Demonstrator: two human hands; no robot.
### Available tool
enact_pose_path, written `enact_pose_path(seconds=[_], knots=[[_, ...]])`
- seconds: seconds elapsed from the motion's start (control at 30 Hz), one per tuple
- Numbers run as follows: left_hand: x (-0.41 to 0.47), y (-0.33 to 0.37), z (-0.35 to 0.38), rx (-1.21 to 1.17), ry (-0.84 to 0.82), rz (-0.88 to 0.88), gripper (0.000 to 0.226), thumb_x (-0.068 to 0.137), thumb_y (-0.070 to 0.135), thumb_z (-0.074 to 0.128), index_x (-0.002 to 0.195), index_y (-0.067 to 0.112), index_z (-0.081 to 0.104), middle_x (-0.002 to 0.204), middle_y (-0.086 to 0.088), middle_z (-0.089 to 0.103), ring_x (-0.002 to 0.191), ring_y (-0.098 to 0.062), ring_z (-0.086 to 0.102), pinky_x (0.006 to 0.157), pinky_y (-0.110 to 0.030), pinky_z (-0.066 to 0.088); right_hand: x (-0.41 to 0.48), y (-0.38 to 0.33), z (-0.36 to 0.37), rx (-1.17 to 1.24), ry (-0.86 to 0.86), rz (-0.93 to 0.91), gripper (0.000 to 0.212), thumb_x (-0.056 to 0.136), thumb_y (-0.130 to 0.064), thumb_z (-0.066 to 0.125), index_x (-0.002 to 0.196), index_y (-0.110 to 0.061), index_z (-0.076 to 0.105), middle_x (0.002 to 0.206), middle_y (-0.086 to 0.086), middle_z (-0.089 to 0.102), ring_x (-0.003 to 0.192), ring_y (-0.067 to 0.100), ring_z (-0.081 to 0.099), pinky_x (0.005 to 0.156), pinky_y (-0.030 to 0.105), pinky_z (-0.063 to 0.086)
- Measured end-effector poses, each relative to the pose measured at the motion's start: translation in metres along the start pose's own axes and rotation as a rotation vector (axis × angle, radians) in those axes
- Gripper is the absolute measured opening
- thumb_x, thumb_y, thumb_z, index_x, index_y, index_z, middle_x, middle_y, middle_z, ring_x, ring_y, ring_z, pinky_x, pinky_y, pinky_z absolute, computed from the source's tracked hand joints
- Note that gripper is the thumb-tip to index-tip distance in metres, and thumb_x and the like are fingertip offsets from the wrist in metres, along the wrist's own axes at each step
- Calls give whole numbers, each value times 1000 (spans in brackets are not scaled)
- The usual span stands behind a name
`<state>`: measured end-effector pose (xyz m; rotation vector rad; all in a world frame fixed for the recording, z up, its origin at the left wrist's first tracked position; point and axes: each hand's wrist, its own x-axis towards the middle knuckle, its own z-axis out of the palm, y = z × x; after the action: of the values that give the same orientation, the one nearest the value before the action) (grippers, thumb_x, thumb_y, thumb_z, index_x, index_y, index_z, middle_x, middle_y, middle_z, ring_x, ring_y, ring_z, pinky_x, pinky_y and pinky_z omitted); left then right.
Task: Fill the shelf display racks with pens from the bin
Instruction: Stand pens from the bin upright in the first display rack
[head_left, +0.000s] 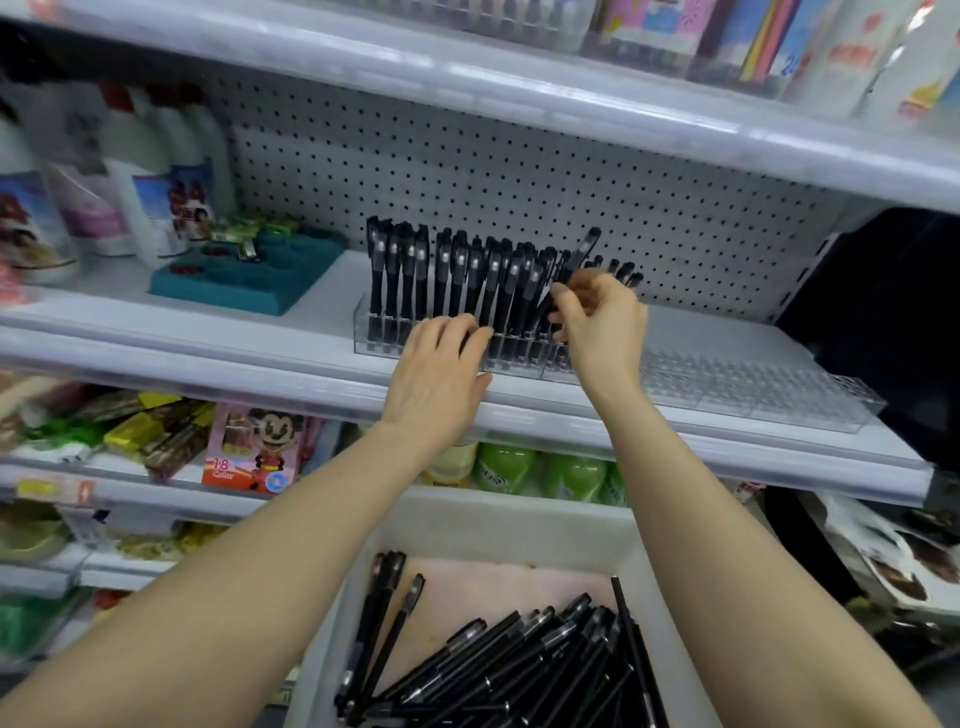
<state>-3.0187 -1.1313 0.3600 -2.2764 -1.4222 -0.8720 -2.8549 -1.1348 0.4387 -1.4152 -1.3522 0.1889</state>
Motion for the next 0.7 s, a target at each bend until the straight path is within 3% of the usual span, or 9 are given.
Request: enact_pose_path(seconds=[0.1,0.2,0.47,0.7], knots=[[0,-1,4,-11,26,5,52,90,32,61,136,10,50,132,-9,50,122,-29,43,109,-45,34,5,-1,2,-76,16,-30,12,90,-30,64,93,-19,68,76,-3,70,71,22,68,73,45,57],[-1,-1,7,-25,50,6,50,90,30,58,134,9,51,131,-10,50,120,-30,43,109,-46,33,8,-4,2,-188,16,-83,17,92,-29,62,95,-14,69,76,-6,66,76,18,64,78,37,53],[-2,0,13,-65,89,-4,47,90,24,47,134,6,50,131,-12,49,122,-32,42,111,-48,29,15,-3,4,-357,9,-118,16,94,-26,57,88,-12,63,63,-3,59,68,23,60,69,31,47],[-3,1,19,-91,103,-20,47,89,21,48,133,5,50,132,-13,48,123,-34,41,112,-50,27,1,14,17,-356,-133,-78,16,92,-28,63,95,-15,72,74,-2,66,73,21,63,74,38,55]])
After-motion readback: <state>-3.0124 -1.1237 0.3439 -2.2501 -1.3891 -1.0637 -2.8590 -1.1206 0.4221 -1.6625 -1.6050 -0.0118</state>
